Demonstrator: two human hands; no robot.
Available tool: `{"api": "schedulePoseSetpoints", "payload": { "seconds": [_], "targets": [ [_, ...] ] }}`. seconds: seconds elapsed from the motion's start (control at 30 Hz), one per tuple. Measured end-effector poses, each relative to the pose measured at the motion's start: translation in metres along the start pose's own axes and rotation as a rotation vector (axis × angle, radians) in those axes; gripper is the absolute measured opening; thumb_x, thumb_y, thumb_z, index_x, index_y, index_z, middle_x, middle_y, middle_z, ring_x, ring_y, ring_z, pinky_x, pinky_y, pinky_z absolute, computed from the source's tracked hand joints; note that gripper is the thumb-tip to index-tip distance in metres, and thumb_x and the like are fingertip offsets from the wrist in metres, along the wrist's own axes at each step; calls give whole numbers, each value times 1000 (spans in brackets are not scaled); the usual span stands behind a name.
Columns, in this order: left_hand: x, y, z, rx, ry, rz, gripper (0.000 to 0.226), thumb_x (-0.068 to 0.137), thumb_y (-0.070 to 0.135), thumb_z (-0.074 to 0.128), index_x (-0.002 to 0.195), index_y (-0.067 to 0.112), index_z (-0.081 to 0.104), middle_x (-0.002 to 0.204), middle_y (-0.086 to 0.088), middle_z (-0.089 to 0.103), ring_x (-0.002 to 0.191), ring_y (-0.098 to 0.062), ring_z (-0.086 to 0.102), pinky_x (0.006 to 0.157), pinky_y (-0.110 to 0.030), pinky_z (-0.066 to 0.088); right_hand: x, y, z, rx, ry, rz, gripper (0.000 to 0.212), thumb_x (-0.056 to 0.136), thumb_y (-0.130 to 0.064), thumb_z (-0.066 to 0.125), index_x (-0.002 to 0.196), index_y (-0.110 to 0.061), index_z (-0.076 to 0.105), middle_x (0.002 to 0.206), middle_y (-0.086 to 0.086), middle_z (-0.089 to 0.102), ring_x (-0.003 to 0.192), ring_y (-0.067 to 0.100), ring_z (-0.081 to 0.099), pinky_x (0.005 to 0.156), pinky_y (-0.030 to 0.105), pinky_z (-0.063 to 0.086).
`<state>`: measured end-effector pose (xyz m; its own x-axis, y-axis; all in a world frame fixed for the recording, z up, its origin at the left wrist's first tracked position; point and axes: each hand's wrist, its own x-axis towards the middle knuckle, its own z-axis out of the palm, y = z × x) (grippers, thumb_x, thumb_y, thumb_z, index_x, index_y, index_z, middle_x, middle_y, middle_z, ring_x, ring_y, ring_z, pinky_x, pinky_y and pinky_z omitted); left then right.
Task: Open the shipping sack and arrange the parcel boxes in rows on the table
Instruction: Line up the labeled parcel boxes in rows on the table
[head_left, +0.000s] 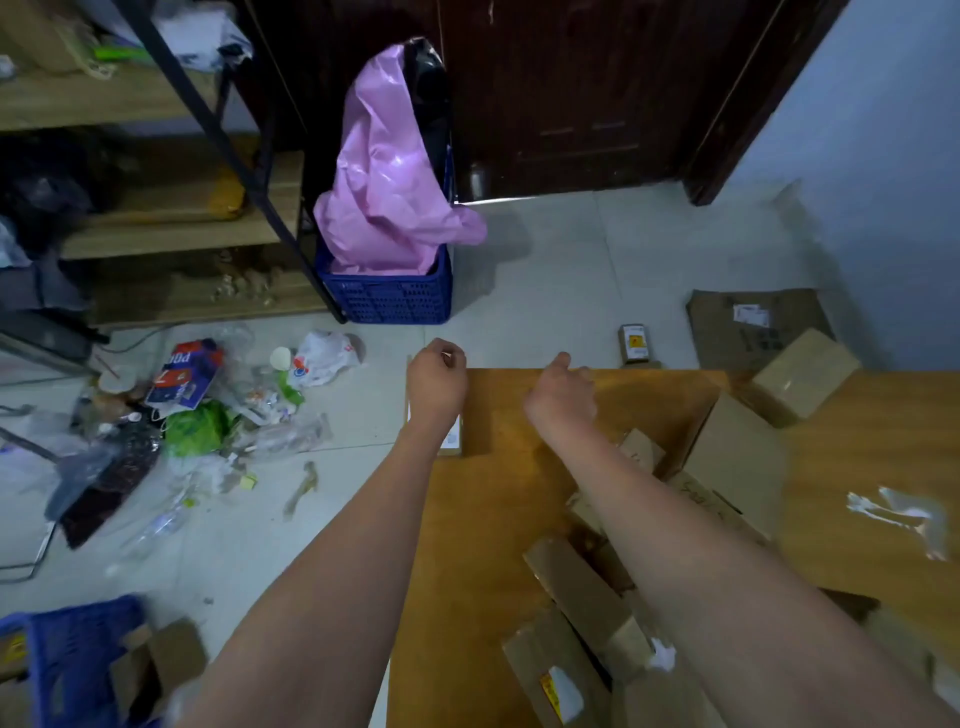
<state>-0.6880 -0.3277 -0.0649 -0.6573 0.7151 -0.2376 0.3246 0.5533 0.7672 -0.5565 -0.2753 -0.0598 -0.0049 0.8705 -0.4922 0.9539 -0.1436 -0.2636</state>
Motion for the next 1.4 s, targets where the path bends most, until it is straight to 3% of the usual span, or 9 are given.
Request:
{"api": "schedulePoseSetpoints", "payload": {
  "seconds": [0.27,0.37,0.57,0.77,0.9,1.1,1.23,1.3,1.4],
  "targets": [
    [-38,33,53,160,-647,-126,27,97,25,48,114,12,65,100,-9,63,82,-25,59,76,-35,53,-1,56,-42,-339,-152,170,57,93,-22,54,147,-15,35,147,18,37,131,38,39,96,46,47],
    [-58,40,65,149,-784,-228,29,100,24,42,121,14,59,112,-9,58,96,-27,58,85,-41,55,-1,71,-42,-459,-149,165,58,92,-26,55,146,-14,38,146,20,38,132,37,36,99,45,44],
    [-76,39,79,111,-849,-409,42,103,25,40,143,12,44,144,-14,46,112,-36,56,91,-51,54,10,89,-36,-643,-217,94,51,93,-25,52,143,-13,47,148,14,44,138,34,36,114,51,22],
    [-89,41,91,68,-871,-534,45,104,18,35,147,4,37,149,-23,42,135,-39,45,108,-49,43,13,90,-31,-490,-281,108,52,92,-21,54,143,-14,47,144,13,46,133,31,43,112,50,29],
    [-92,37,95,-33,-950,-617,60,104,23,46,155,10,17,163,-8,13,143,-33,33,91,-59,53,14,90,-33,-393,-275,154,54,92,-18,55,144,-13,44,150,15,38,133,31,43,108,46,32],
    [-90,44,85,-80,-781,-613,29,102,15,47,129,10,43,138,-9,37,129,-32,44,92,-58,52,23,88,-46,-154,-287,139,36,91,-22,56,126,-10,55,119,6,54,119,30,50,87,35,40],
    [-66,28,80,-315,-477,-580,54,93,16,64,141,12,39,130,-6,53,106,-27,57,86,-40,53,34,83,-71,269,-401,119,26,87,-19,63,105,-1,59,93,12,61,90,29,65,84,35,55],
    [-55,17,74,-411,-301,-587,48,92,19,64,136,5,49,123,-13,63,102,-28,63,78,-36,52,31,82,-85,553,-531,208,18,87,-11,65,102,-7,55,85,10,59,76,24,63,76,31,55],
    [-49,7,66,-453,-200,-527,30,98,22,57,120,4,64,113,-11,70,95,-21,65,82,-31,52,27,85,-95,787,-695,226,31,89,-5,66,118,-9,57,113,11,67,104,23,65,90,34,53]
  ]
}}
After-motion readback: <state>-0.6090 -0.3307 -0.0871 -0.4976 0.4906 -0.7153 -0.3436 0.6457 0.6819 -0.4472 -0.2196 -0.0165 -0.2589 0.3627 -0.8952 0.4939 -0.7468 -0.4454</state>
